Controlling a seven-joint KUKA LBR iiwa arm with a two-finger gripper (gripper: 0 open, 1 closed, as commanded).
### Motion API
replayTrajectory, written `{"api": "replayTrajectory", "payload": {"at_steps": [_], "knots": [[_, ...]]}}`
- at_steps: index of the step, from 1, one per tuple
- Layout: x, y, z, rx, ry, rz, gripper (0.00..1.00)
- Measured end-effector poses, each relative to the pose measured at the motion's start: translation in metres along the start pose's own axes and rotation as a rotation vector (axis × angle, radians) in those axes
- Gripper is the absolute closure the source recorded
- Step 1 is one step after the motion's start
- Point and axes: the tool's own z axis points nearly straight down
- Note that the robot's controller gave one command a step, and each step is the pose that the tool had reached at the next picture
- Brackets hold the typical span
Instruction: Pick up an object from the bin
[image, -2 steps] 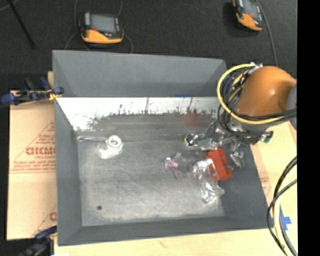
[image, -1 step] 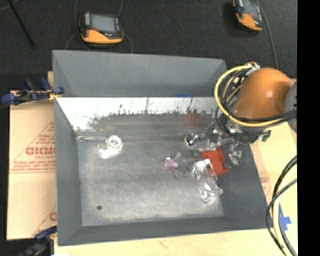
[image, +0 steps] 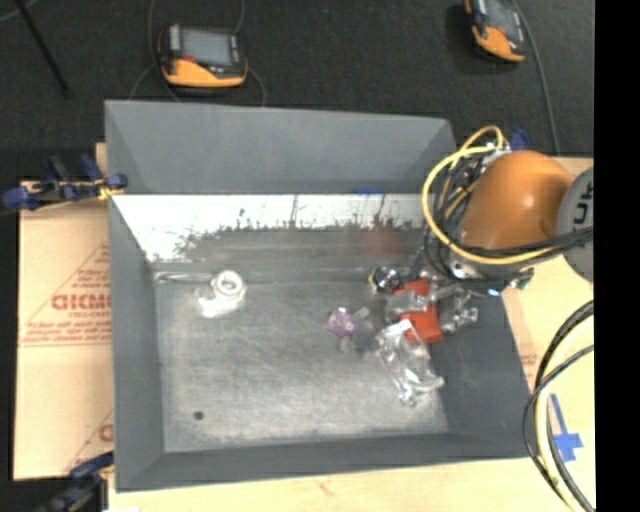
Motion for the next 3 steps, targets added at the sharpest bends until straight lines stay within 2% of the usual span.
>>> {"api": "replayTrajectory", "payload": {"at_steps": [1,2,3], "knots": [[-0.006,0.001,0.0,0.002,-0.013,0.002,1.0],[-0.007,-0.002,-0.043,0.001,0.015,0.0,1.0],[-0.006,-0.003,-0.05,-0.003,0.016,0.003,1.0]]}}
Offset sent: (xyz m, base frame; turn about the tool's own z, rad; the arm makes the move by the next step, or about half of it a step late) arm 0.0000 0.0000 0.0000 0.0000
